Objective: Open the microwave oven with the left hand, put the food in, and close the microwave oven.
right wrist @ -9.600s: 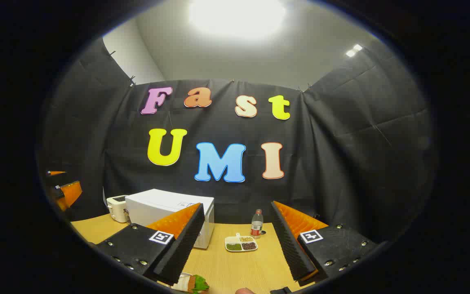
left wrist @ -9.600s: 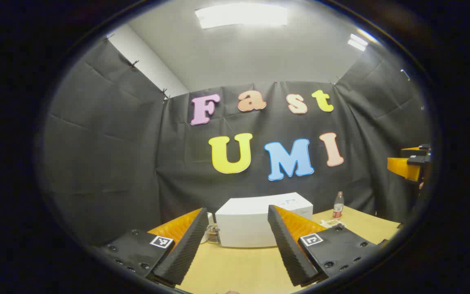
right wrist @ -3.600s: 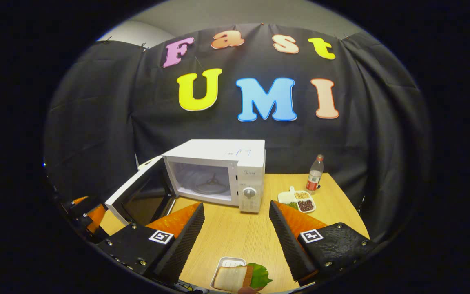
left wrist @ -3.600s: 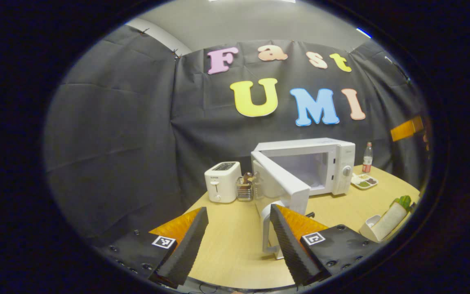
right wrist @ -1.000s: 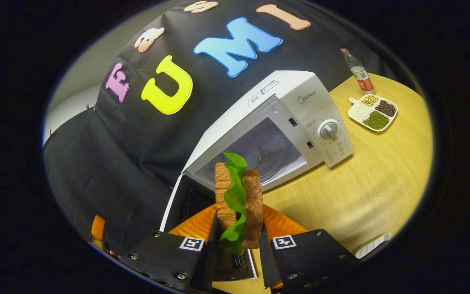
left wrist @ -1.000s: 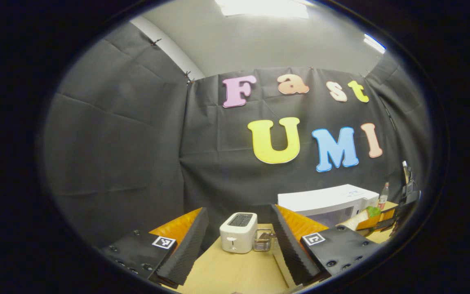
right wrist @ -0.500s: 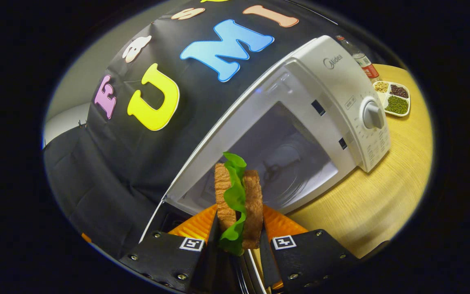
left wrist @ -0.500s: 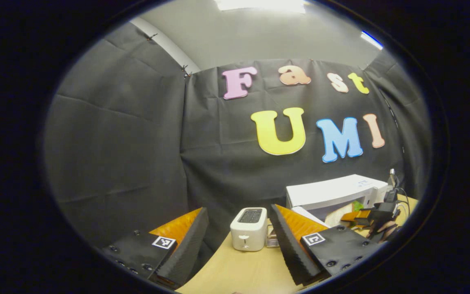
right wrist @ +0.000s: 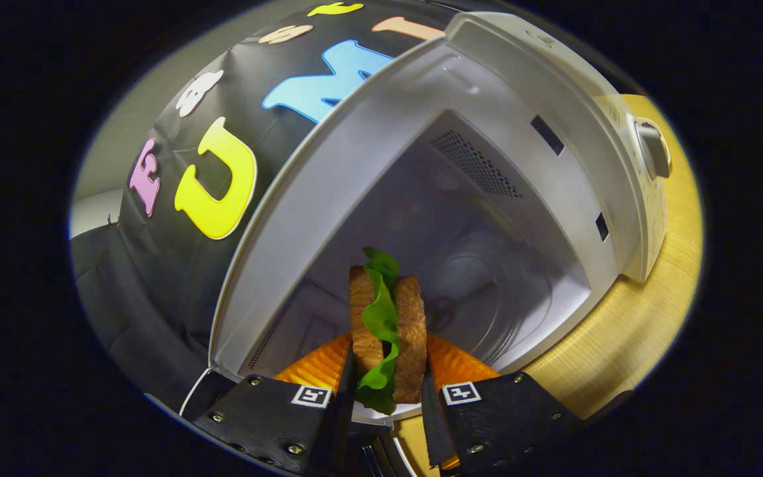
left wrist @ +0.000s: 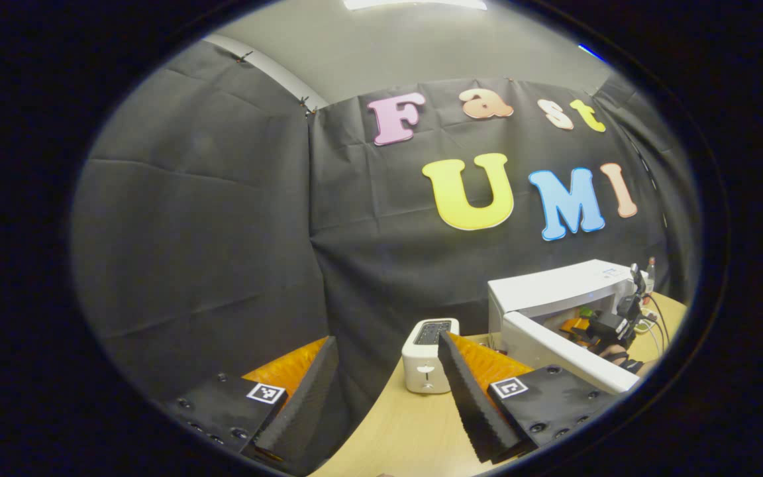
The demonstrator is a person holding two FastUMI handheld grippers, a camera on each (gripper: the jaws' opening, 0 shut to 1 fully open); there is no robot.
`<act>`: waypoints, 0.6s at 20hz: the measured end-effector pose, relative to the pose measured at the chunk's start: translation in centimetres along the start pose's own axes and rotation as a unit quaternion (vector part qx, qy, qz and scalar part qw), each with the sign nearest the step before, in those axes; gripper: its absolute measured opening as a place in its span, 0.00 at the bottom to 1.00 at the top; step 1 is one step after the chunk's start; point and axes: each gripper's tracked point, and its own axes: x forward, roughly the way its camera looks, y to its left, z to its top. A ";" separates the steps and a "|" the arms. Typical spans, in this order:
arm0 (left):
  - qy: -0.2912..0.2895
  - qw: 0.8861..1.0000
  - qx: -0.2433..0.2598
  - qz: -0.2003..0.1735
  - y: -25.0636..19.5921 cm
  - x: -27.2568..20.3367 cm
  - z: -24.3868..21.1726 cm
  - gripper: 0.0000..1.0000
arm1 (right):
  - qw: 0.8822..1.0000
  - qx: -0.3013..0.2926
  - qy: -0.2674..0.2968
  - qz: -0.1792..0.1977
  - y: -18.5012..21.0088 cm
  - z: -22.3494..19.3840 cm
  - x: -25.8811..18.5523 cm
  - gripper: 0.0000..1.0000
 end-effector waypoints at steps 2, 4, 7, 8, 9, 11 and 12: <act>0.007 1.000 0.003 0.000 0.1 -0.3 -0.5 1.00 | 1.000 0.002 0.000 -0.022 -1.3 -0.7 0.9 0.46; 0.008 1.000 0.007 0.000 0.0 -0.4 -0.7 1.00 | 0.999 -0.004 0.002 -0.047 -2.7 -0.8 1.7 0.46; 0.012 1.000 0.001 -0.001 -0.4 -0.8 -1.2 0.97 | 0.997 -0.017 0.009 -0.070 -3.8 -1.0 2.0 0.46; 0.015 1.000 0.000 -0.002 -0.5 -0.9 -1.5 0.97 | 0.996 -0.037 0.006 -0.084 -4.3 -0.8 1.8 0.46; 0.018 1.000 0.000 -0.004 -0.7 -1.1 -2.0 0.97 | 0.995 -0.053 0.000 -0.090 -4.6 -0.4 1.9 0.60; 0.018 1.000 0.005 -0.004 -1.1 -1.4 -1.9 0.97 | 0.989 -0.090 -0.004 -0.118 -5.1 0.6 1.3 0.71; 0.016 1.000 0.006 -0.004 -1.3 -1.7 -1.8 0.97 | 0.985 -0.111 -0.004 -0.129 -5.1 0.9 0.8 0.76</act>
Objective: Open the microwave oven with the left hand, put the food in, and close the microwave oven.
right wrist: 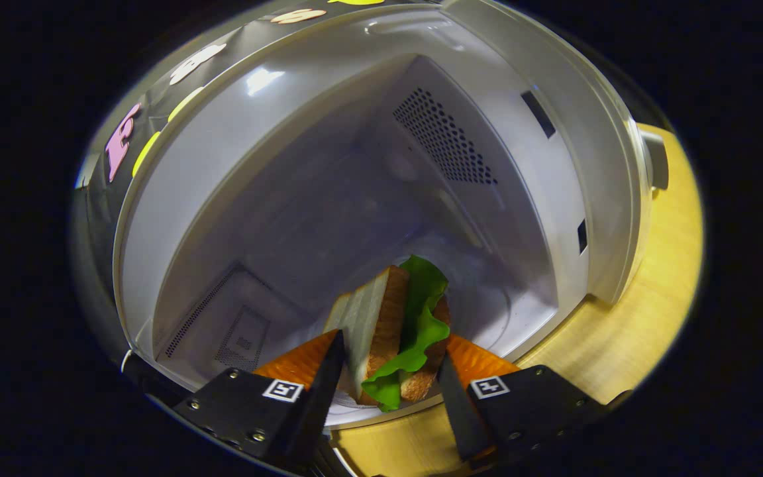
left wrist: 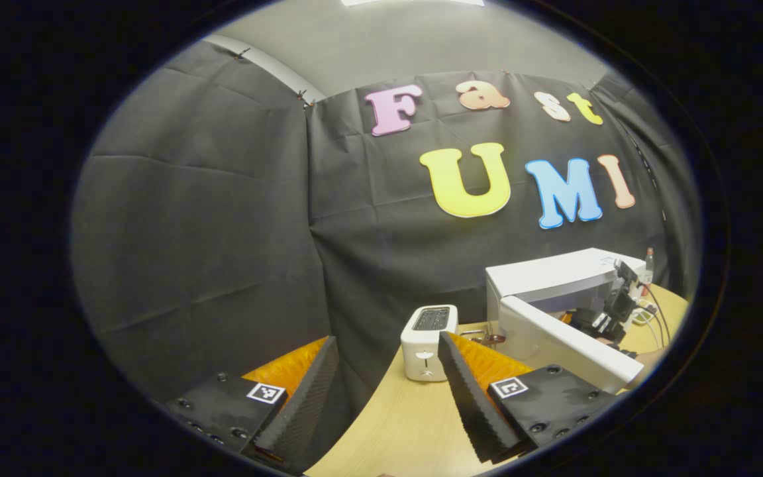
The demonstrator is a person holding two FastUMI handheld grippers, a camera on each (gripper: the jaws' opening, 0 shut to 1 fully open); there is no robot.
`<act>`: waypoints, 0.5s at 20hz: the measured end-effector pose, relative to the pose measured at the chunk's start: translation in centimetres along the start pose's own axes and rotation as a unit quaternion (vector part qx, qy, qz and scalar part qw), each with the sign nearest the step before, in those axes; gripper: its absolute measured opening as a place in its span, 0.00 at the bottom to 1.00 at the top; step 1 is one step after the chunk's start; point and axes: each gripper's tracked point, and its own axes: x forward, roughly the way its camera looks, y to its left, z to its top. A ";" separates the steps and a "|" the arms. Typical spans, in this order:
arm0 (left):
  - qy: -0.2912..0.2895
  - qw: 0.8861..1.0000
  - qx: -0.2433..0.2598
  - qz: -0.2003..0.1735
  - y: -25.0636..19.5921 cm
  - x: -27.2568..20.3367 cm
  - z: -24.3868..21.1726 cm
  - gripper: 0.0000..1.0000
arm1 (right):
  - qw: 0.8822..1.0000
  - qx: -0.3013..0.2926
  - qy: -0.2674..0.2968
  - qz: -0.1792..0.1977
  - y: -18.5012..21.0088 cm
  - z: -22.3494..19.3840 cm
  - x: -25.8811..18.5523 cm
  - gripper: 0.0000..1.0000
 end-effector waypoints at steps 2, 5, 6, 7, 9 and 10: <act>-0.003 1.000 -0.003 0.001 -0.2 -0.5 0.1 1.00 | 0.999 -0.046 0.009 -0.029 -1.5 0.3 -0.5 0.98; -0.005 1.000 -0.013 0.004 -0.6 -1.4 0.2 0.97 | 0.995 -0.090 0.018 -0.031 -2.5 0.7 -2.3 0.98; -0.008 1.000 -0.017 0.004 -1.0 -1.8 0.4 1.00 | 0.994 -0.106 0.011 -0.026 -2.7 1.3 -3.2 0.98; -0.012 1.000 -0.020 0.003 -1.2 -2.2 0.6 0.97 | 0.992 -0.122 0.005 -0.019 -2.7 2.0 -4.0 0.98; -0.021 1.000 -0.018 0.006 -1.8 -2.9 1.3 0.97 | 0.989 -0.148 -0.001 0.001 -2.3 3.0 -6.3 0.98; -0.026 0.999 -0.019 0.007 -2.1 -3.3 1.7 0.97 | 0.987 -0.162 -0.004 0.012 -2.2 3.5 -7.6 0.98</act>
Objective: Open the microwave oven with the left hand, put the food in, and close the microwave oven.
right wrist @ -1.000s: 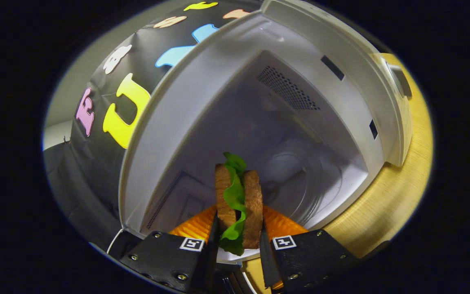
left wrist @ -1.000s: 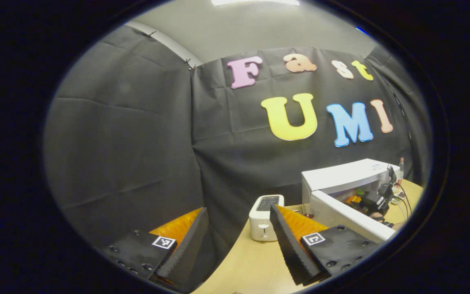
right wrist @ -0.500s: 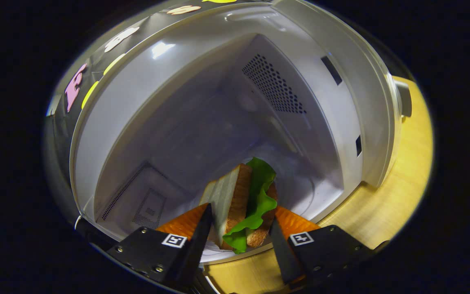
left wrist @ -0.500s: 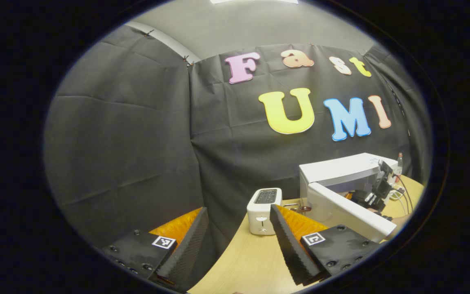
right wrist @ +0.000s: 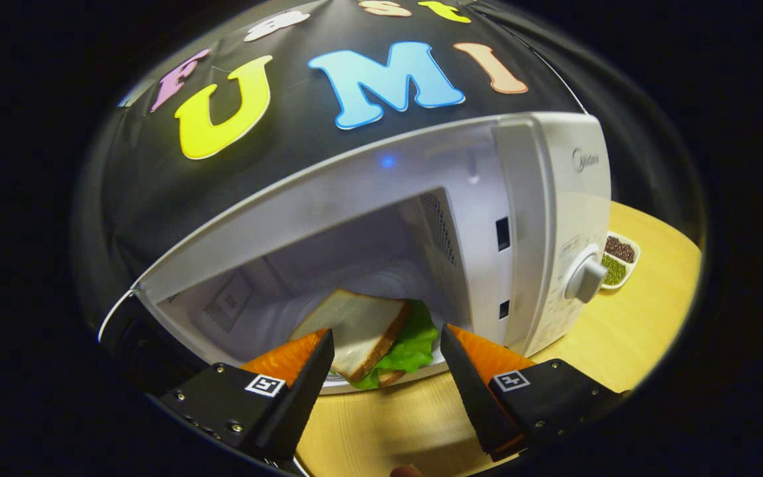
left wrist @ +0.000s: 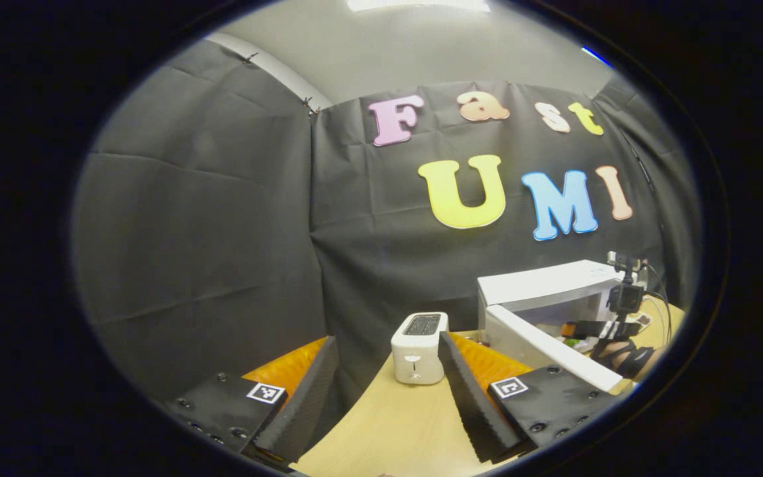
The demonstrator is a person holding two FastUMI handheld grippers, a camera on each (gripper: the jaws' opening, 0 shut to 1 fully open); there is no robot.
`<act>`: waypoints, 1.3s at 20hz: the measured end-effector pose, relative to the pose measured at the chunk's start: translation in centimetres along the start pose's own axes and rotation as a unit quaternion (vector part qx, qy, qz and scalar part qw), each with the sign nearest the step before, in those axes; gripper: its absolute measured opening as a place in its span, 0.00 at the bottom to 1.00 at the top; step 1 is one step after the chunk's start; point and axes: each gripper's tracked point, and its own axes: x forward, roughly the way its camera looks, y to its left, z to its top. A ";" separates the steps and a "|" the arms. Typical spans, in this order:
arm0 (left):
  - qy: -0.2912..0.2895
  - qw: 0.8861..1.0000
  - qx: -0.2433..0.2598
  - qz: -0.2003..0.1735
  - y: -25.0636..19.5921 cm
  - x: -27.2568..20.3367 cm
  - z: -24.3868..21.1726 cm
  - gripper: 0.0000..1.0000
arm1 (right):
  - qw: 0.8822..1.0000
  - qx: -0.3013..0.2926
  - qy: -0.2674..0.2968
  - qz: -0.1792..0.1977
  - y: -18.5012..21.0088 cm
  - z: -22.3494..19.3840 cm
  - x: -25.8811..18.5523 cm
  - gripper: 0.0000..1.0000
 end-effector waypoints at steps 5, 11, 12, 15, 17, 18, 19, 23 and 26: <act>-0.009 1.000 -0.018 -0.001 -2.0 -2.4 0.9 0.97 | 0.995 -0.074 -0.045 0.045 -0.9 3.5 -7.8 0.98; -0.004 0.999 -0.032 0.001 -4.4 -4.6 0.4 0.97 | 0.983 -0.124 -0.112 0.072 -3.5 8.1 -17.3 0.98; -0.003 0.999 -0.032 0.002 -4.6 -4.9 0.1 1.00 | 0.981 -0.132 -0.125 0.071 -4.2 8.9 -18.6 0.98; 0.002 0.999 -0.036 0.005 -5.4 -5.6 -0.7 0.97 | 0.976 -0.137 -0.150 0.075 -5.9 10.8 -22.7 0.97; 0.011 0.999 -0.042 0.007 -6.0 -5.6 -1.7 0.93 | 0.976 -0.132 -0.159 0.074 -7.3 11.9 -25.0 0.98; 0.016 0.999 -0.051 0.004 -6.5 -5.8 -2.3 0.90 | 0.975 -0.129 -0.164 0.070 -8.2 12.3 -26.1 0.98; 0.022 0.998 -0.060 0.006 -6.8 -5.9 -2.8 0.80 | 0.975 -0.126 -0.170 0.065 -9.2 12.9 -27.0 0.97; 0.046 0.996 -0.075 0.008 -7.9 -6.6 -5.2 0.40 | 0.975 -0.116 -0.184 0.044 -13.0 13.9 -29.3 0.97; 0.043 0.997 -0.054 0.033 -8.2 -7.1 -6.2 0.31 | 0.975 -0.115 -0.186 0.036 -15.1 14.1 -30.5 0.97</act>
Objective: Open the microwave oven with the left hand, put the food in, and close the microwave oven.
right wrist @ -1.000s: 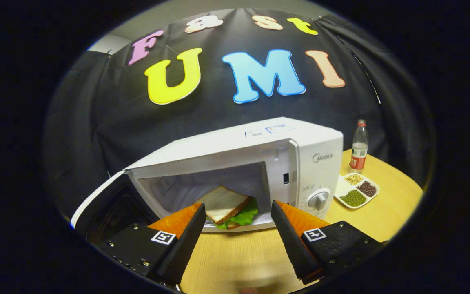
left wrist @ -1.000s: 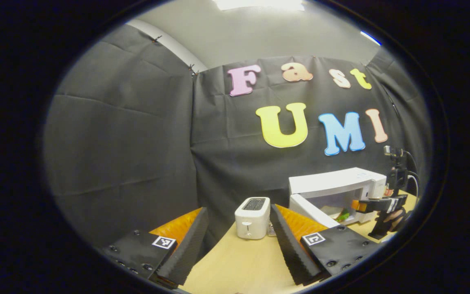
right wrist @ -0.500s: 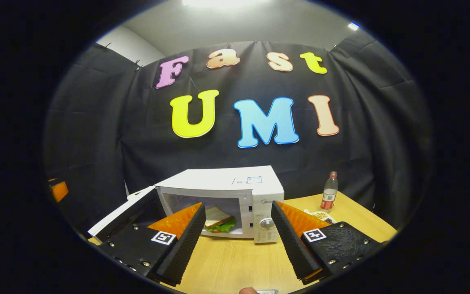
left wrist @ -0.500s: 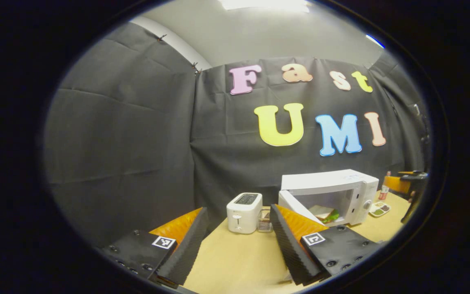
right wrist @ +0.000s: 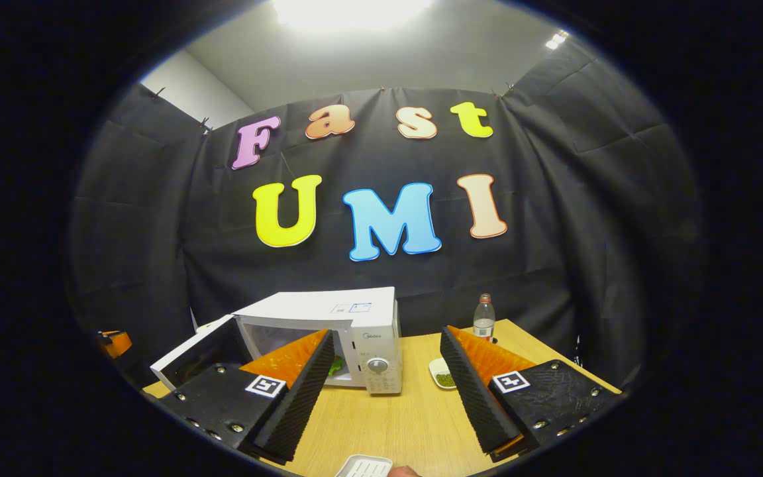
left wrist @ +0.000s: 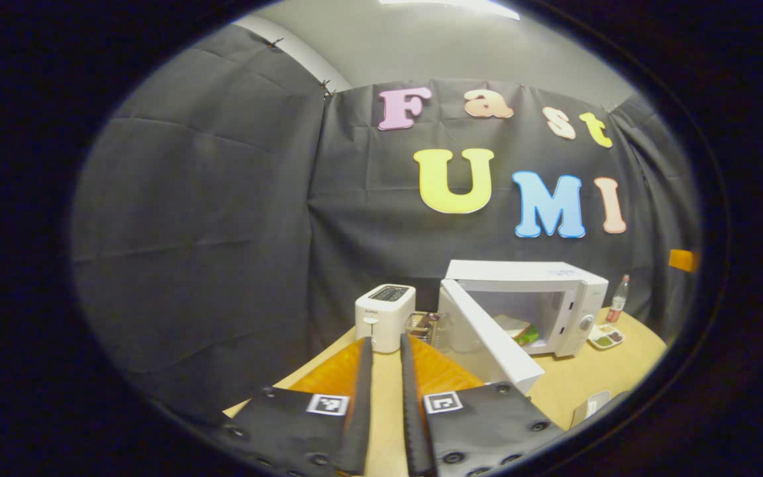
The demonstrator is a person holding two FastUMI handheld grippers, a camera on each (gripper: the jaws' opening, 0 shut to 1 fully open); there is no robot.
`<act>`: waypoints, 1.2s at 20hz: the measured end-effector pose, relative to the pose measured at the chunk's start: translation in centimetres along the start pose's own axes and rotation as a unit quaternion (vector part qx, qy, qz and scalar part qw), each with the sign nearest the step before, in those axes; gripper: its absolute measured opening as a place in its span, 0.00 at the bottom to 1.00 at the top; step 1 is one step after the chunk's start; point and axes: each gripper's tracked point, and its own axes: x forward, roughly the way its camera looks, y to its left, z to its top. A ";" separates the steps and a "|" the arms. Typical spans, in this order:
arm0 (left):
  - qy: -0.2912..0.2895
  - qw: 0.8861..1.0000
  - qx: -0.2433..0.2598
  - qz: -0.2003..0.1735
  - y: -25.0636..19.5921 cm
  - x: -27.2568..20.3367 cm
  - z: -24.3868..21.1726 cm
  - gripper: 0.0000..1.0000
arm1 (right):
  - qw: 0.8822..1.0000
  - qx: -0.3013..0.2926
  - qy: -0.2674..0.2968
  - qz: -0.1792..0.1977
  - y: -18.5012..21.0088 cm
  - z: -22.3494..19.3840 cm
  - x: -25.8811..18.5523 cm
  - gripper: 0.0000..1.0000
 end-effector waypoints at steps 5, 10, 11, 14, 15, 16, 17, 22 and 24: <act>0.050 0.998 0.024 -0.030 -3.1 0.6 -4.9 0.07 | 1.000 -0.018 -0.018 0.000 -2.8 1.4 -2.9 0.97; 0.068 0.996 0.036 -0.033 -6.0 0.5 -6.7 0.08 | 0.999 -0.035 -0.014 0.002 -5.1 0.9 -5.1 0.97; 0.068 0.996 0.040 -0.034 -6.4 0.6 -6.8 0.07 | 0.999 -0.035 -0.013 0.000 -5.5 0.9 -5.4 0.98; 0.084 0.995 0.026 -0.051 -8.2 -0.1 -6.6 0.07 | 1.000 -0.027 -0.002 -0.001 -6.0 0.4 -5.4 0.98; 0.085 0.994 0.026 -0.056 -8.9 0.0 -6.4 0.07 | 1.000 -0.024 0.000 0.001 -5.9 0.2 -5.4 0.98; 0.086 0.994 0.027 -0.062 -9.7 -0.2 -6.6 0.07 | 1.000 -0.023 0.003 0.002 -6.0 0.1 -5.2 0.98; 0.085 0.994 0.028 -0.069 -10.6 -0.2 -6.6 0.07 | 1.000 -0.020 0.004 0.003 -6.0 0.0 -4.9 0.98; 0.091 0.989 0.024 -0.116 -15.5 0.8 -6.6 0.07 | 0.999 -0.033 0.009 0.003 -6.0 -0.6 -3.8 0.98; 0.090 0.986 0.026 -0.136 -17.3 1.5 -6.4 0.07 | 0.999 -0.032 0.010 0.000 -5.9 -0.4 -3.0 0.98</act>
